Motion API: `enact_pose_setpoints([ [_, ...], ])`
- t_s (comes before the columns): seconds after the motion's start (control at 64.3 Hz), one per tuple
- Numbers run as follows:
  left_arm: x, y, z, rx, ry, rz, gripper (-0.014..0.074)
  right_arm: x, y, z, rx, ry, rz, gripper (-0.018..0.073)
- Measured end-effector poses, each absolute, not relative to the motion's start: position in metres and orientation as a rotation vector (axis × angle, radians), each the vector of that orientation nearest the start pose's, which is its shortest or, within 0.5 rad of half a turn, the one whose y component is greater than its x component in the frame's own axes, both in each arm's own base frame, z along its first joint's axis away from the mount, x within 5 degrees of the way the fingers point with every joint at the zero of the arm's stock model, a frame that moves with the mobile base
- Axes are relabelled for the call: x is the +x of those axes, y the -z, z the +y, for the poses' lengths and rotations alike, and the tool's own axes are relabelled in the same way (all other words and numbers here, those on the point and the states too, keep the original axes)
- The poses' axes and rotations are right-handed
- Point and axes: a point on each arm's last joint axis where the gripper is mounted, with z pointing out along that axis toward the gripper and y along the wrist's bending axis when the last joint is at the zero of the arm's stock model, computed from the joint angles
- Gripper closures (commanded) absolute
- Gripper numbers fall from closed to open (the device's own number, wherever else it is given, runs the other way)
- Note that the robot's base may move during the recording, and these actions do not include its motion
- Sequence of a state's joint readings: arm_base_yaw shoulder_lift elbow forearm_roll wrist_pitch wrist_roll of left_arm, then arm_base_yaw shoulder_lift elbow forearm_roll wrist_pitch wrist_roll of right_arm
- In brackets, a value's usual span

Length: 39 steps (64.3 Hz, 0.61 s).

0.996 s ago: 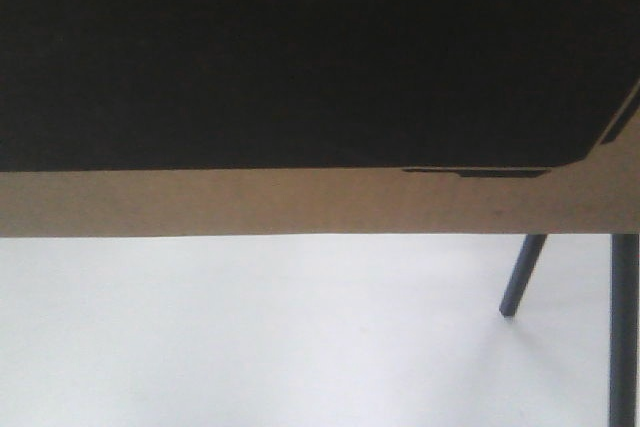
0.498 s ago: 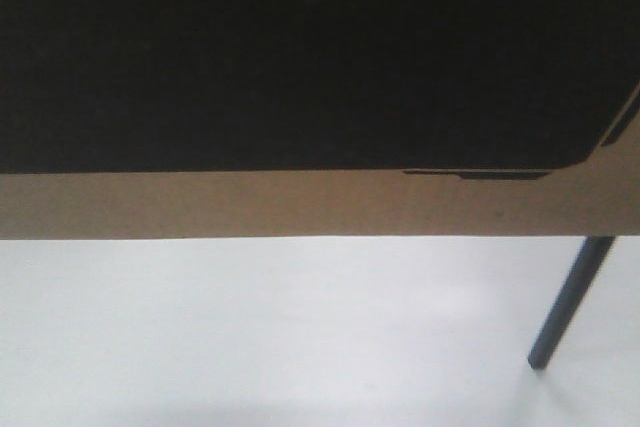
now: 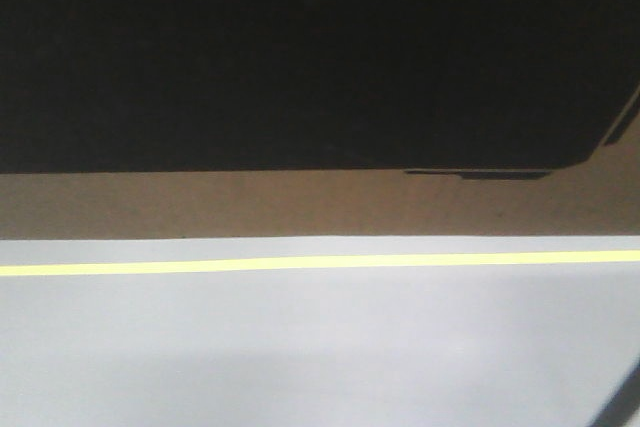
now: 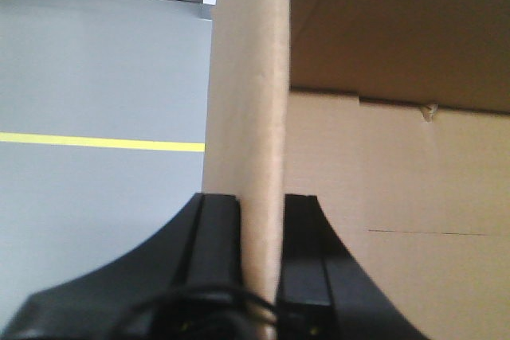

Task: Grab box from left shelf to table start
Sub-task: 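Hold the box with both grippers while the base turns away from shelf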

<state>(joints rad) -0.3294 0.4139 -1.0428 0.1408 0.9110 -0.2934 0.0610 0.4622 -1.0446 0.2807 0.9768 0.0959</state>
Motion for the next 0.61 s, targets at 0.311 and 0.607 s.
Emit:
enact_pose_setpoints([
  [0.311,0.0226,-0.4359,0.0028,0.027,0.294,1.769,0.0699,0.031,-0.4311,0.0228,0.02,-0.434,1.874,0.0503],
  [0.607,0.0226,-0.4359,0.0028,0.027,0.294,1.769,0.0699,0.031,-0.4311,0.0228,0.02,-0.434,1.874,0.0503],
])
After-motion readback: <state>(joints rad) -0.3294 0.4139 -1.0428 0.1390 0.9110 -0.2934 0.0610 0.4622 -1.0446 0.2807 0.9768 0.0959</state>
